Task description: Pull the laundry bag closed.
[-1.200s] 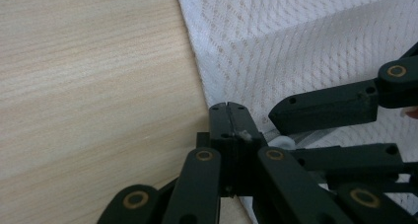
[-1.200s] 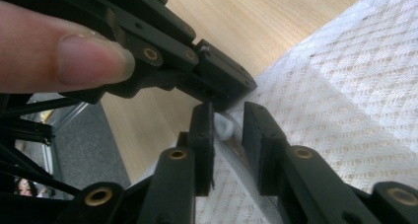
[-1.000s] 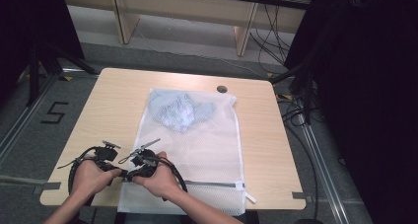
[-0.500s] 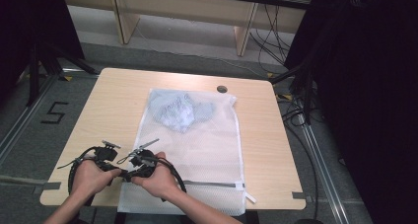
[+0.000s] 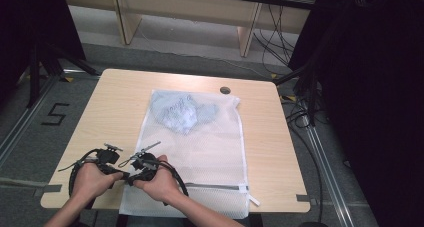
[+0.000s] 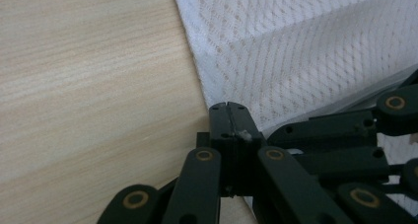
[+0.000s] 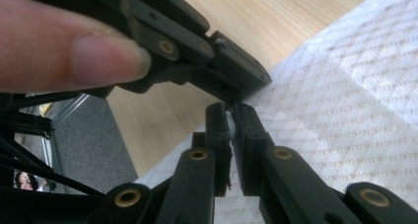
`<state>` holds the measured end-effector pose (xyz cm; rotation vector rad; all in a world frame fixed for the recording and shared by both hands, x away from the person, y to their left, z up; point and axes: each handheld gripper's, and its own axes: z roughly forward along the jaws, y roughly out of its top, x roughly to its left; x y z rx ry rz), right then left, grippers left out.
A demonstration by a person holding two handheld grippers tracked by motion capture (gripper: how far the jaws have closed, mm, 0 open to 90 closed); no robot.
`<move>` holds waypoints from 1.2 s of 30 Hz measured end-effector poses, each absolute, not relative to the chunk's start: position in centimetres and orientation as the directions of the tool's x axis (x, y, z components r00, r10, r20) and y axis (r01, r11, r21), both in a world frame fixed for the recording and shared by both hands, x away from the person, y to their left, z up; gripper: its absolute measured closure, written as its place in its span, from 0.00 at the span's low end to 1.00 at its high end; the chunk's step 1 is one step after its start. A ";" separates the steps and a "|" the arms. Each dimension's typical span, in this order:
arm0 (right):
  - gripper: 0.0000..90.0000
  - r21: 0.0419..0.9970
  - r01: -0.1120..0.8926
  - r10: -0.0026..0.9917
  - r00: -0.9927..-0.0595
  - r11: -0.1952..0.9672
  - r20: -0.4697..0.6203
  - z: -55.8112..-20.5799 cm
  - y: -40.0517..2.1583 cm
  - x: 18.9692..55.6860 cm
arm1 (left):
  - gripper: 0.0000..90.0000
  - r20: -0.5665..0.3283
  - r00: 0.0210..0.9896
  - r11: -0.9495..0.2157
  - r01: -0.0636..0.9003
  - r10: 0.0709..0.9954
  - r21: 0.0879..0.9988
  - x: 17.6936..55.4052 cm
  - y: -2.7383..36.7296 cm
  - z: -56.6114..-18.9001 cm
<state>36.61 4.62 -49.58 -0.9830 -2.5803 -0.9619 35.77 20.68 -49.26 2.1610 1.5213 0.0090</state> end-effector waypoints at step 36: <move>0.97 0.491 0.663 0.582 -0.742 0.565 0.333 -48.6 3.6 36.0 | 1.00 -0.224 0.428 -0.311 0.854 0.876 0.417 35.7 20.5 -49.3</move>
